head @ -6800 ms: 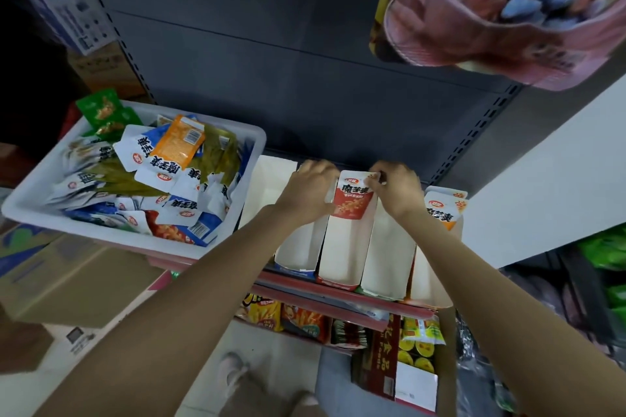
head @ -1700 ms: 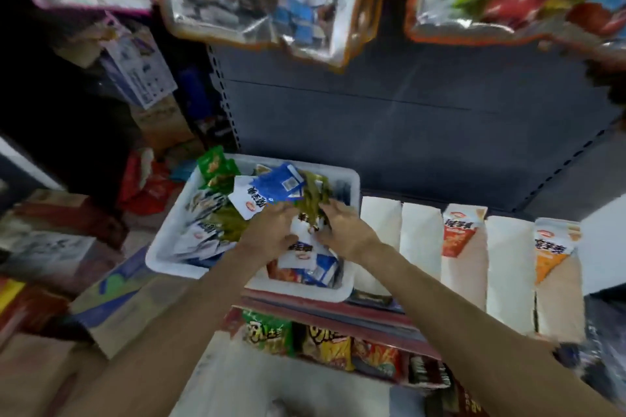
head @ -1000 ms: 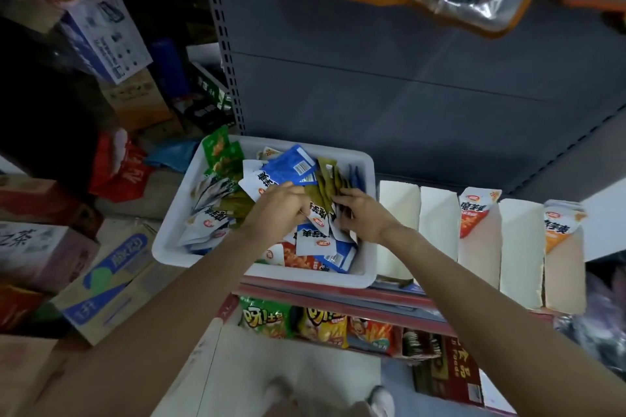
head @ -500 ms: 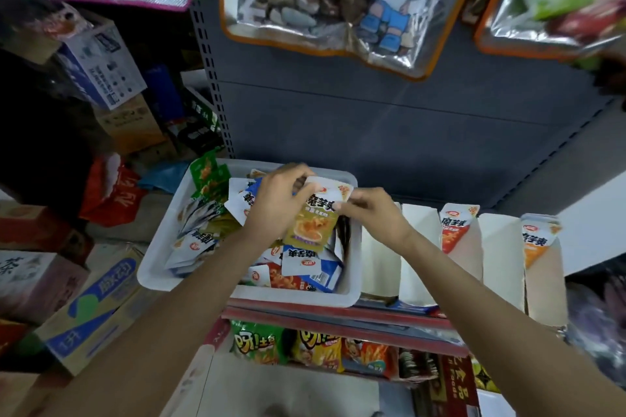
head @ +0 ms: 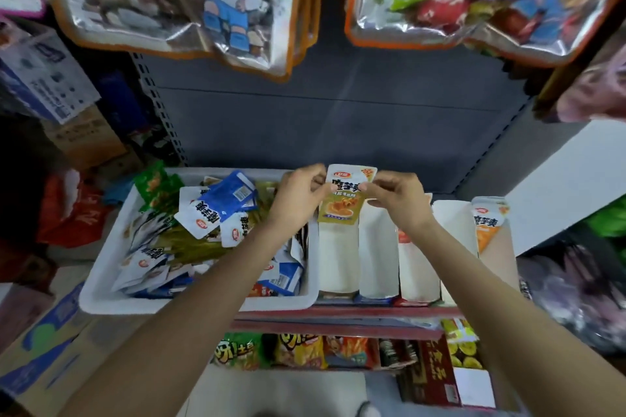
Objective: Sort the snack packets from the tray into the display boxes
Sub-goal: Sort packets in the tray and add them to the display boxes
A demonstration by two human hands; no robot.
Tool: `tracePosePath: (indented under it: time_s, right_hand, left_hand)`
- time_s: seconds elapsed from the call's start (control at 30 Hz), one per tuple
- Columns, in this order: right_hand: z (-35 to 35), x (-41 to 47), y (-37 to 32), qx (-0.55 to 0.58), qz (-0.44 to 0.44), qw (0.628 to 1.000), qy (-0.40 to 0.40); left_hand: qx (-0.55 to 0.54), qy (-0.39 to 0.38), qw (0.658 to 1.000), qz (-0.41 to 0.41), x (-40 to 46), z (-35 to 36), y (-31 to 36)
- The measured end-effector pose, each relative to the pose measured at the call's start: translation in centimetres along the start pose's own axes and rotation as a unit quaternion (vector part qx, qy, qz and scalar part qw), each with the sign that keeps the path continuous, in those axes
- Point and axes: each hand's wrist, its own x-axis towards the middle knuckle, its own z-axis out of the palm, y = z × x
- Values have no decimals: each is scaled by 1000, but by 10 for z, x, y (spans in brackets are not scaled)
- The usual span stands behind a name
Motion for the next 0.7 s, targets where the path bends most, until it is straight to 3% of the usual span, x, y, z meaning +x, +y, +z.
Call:
tracePosePath:
  time_s: [0.2, 0.43, 0.57, 0.7]
  right_hand:
    - [5, 9, 29, -40, 58, 998, -2]
    - [12, 27, 36, -186, -2, 983, 7]
    - [15, 34, 37, -307, -23, 951, -25]
    - [21, 38, 38, -353, -10, 935, -28]
  left_hand:
    - [26, 11, 1000, -5, 6, 11, -5]
    - [139, -51, 987, -63, 20, 26, -22]
    - [158, -41, 984, -72, 22, 28, -27]
    - [195, -45, 976, -85, 24, 29, -30]
